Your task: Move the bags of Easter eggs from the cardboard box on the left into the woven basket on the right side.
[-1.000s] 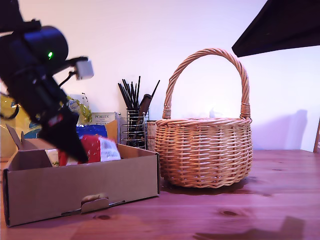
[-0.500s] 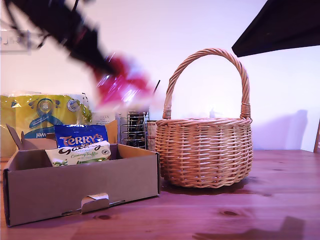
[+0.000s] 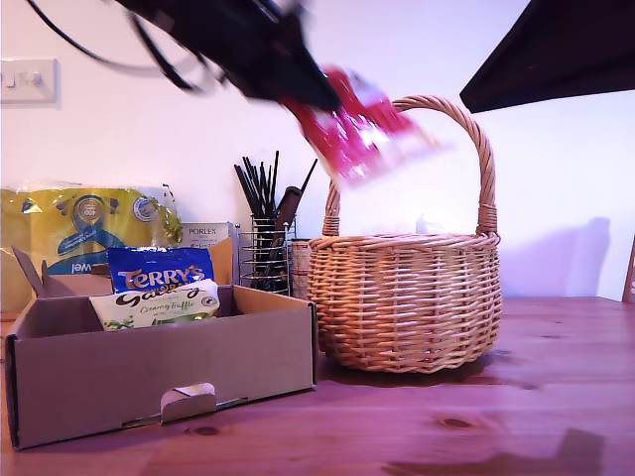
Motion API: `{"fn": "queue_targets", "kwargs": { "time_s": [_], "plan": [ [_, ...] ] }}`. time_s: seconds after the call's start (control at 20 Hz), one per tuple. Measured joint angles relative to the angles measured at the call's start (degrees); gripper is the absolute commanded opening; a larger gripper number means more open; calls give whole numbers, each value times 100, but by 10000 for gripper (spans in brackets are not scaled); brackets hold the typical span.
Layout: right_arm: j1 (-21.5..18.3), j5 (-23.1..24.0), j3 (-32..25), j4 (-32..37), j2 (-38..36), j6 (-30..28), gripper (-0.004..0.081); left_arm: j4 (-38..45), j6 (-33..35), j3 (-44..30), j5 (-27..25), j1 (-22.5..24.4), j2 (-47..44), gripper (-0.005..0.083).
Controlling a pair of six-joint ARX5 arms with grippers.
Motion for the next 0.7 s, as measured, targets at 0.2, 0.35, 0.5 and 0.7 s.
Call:
{"fn": "queue_targets", "kwargs": {
  "time_s": [0.2, 0.35, 0.5, 0.7],
  "plan": [
    [0, 0, 0, 0, 0, 0, -12, 551, -1174, -2, -1099, -387, 603, -24],
    [0, 0, 0, 0, 0, 0, -12, 1104, -1845, -2, -1622, -619, 824, -24],
    [0, 0, 0, 0, 0, 0, -12, 1344, -2107, -2, -2061, -848, 916, -24],
    [0, 0, 0, 7, 0, 0, -12, 1665, -2129, -2, -2514, -1064, 1145, -24]
  ]
}}
